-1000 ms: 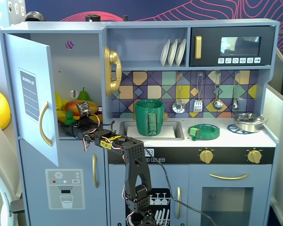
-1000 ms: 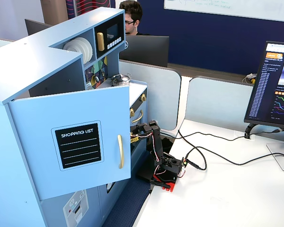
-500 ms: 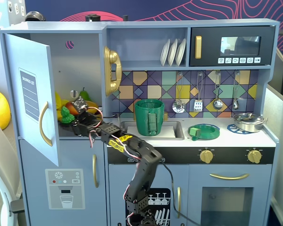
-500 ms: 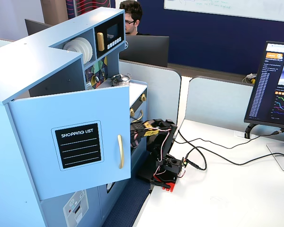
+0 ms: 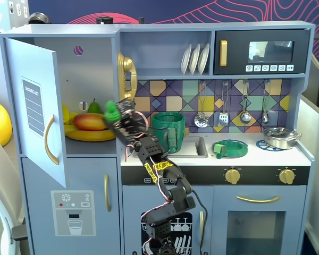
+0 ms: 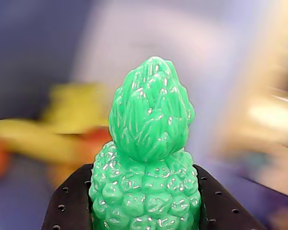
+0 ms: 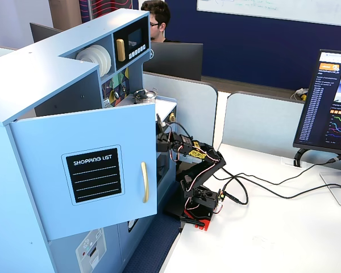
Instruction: Pick up the green pineapple from the left cabinet and place it in the green recipient
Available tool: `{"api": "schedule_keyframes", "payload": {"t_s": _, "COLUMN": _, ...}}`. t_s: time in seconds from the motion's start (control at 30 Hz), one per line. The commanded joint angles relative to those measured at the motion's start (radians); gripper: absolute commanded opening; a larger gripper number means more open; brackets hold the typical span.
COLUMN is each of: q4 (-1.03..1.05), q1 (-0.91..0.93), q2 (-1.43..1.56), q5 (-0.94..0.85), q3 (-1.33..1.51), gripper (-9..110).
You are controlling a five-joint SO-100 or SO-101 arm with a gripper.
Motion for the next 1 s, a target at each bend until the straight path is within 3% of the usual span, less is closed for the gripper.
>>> {"api": "schedule_keyframes", "payload": {"t_s": 0.0, "q4": 0.037, "q1": 0.189, "q2": 0.026, "q5": 0.115, "q3": -0.092, "gripper": 0}}
{"api": "schedule_keyframes", "payload": {"t_s": 0.37, "q4": 0.040, "q1": 0.482, "q2": -0.261, "q5": 0.252, "q3": -0.351, "gripper": 0}}
{"api": "schedule_keyframes", "payload": {"t_s": 0.67, "q4": -0.055, "q1": 0.522, "q2": -0.571, "q5": 0.219, "q3": -0.492, "gripper": 0}}
{"api": "schedule_keyframes", "payload": {"t_s": 0.97, "q4": -0.051, "q1": 0.532, "q2": -0.683, "q5": 0.236, "q3": -0.575, "gripper": 2}}
